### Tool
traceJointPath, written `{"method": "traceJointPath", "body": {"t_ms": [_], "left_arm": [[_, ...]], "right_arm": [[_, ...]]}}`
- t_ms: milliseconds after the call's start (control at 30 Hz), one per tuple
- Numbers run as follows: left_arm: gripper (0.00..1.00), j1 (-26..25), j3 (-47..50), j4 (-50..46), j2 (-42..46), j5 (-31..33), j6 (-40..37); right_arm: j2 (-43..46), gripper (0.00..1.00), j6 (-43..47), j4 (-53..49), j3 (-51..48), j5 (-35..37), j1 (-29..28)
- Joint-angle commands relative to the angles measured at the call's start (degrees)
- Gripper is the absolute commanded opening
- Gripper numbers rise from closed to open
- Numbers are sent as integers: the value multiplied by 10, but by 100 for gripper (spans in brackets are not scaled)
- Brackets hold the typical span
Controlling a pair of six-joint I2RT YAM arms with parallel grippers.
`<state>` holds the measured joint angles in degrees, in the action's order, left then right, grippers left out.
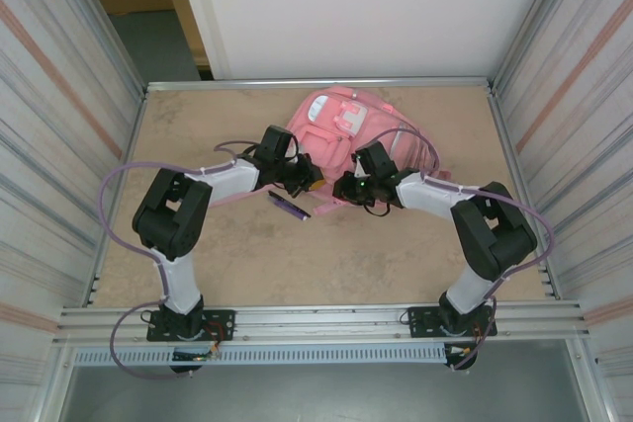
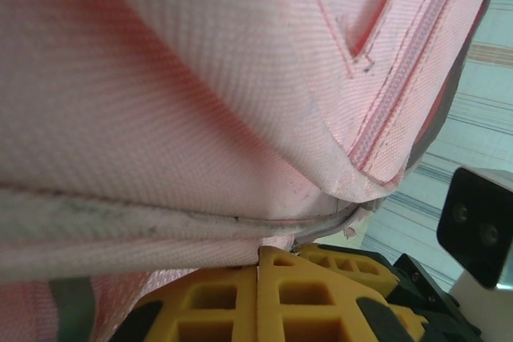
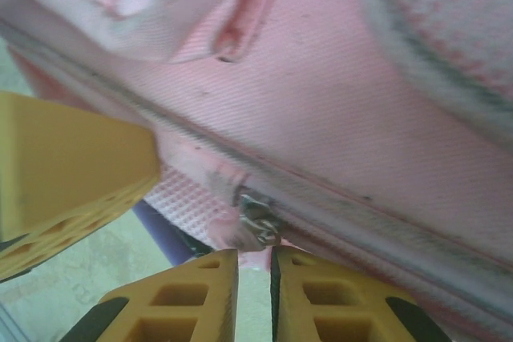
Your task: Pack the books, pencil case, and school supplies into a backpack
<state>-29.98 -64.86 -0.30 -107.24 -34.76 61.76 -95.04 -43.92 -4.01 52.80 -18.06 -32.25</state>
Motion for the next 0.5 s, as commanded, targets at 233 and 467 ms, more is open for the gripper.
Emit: {"method": "traceJointPath", "body": {"t_ms": [233,467], "left_arm": [[0,-3,4,-20,29,-36,-8],[0,-3,7,-12,27,-33,-4]], "right_arm": [[3,29,5,-6,-6,21,-6],[32,38,-126,-4,-34,156,-62]]}}
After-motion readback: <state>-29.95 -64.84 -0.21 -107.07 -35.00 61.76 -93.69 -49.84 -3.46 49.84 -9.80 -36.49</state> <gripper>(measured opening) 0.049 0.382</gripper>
